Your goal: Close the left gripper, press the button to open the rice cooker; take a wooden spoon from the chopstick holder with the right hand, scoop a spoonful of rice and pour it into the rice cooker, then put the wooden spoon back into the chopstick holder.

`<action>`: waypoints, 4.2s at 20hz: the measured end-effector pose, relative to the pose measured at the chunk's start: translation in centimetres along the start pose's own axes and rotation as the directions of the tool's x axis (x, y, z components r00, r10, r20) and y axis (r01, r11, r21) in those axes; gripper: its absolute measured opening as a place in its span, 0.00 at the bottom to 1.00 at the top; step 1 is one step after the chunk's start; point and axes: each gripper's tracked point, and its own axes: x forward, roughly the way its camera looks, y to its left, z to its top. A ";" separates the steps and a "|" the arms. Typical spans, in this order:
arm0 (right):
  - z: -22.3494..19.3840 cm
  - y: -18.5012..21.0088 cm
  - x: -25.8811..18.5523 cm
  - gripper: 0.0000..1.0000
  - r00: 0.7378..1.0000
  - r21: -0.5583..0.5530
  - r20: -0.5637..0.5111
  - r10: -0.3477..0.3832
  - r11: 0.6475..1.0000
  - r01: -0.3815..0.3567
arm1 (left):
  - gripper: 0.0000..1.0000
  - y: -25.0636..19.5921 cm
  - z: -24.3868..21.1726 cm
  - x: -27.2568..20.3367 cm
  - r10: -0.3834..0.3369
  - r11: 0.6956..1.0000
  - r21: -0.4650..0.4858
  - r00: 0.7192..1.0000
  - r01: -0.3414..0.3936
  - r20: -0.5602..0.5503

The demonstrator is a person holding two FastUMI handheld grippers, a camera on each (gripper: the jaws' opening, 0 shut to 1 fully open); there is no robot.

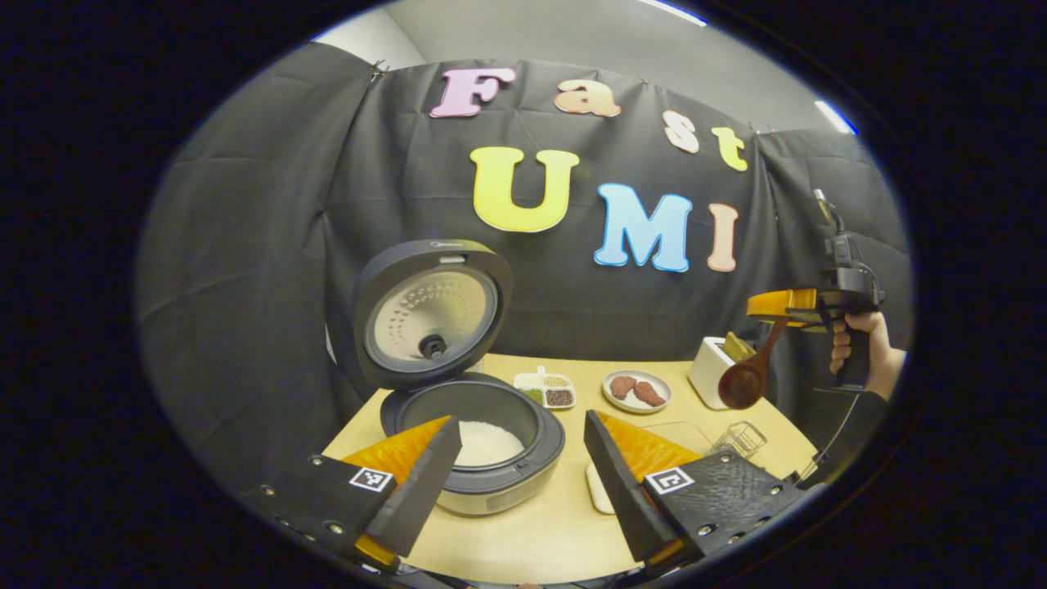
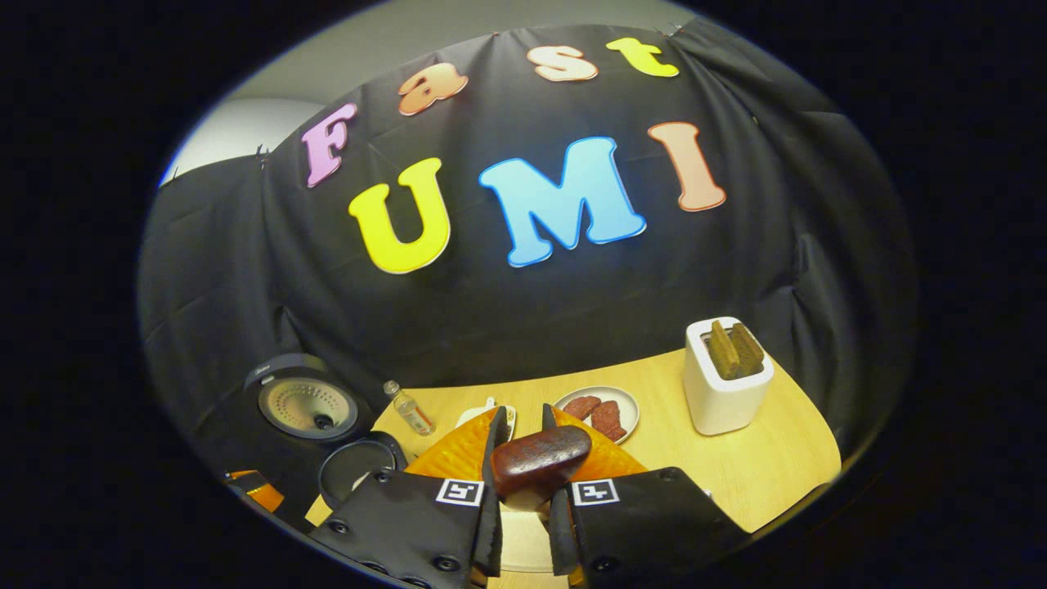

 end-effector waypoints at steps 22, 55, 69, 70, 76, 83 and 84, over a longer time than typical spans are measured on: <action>-20.5 3.4 9.1 0.25 0.928 0.094 -0.366 -0.064 0.990 0.105 | 0.96 8.1 -4.8 -5.2 0.110 0.993 -0.023 0.992 -0.112 -0.053; -13.9 -7.0 4.0 0.25 0.973 0.867 -0.228 0.040 0.463 0.184 | 0.96 5.6 -2.7 1.2 0.061 0.998 0.022 0.996 -0.059 -0.069; -2.8 4.9 6.5 0.25 0.961 0.901 -0.079 0.266 0.432 -0.046 | 0.93 11.6 -4.1 -2.8 0.197 0.980 -0.016 0.979 -0.198 -0.041; -2.4 6.3 7.0 0.25 0.954 0.897 -0.076 0.290 0.439 -0.062 | 0.99 11.9 -4.4 -3.3 0.211 0.977 -0.021 0.977 -0.212 -0.043; -1.7 15.7 10.4 0.25 0.904 0.844 -0.124 0.410 0.522 -0.122 | 0.96 14.4 -5.9 -5.7 0.296 0.952 -0.067 0.953 -0.300 -0.059; -4.0 24.5 13.5 0.25 0.877 0.675 -0.194 0.439 0.708 -0.205 | 0.96 16.6 -6.5 -7.7 0.376 0.922 -0.071 0.924 -0.381 -0.073; -4.3 25.3 14.0 0.25 0.880 0.643 -0.197 0.433 0.734 -0.217 | 0.92 17.0 -6.6 -8.0 0.385 0.918 -0.069 0.920 -0.390 -0.076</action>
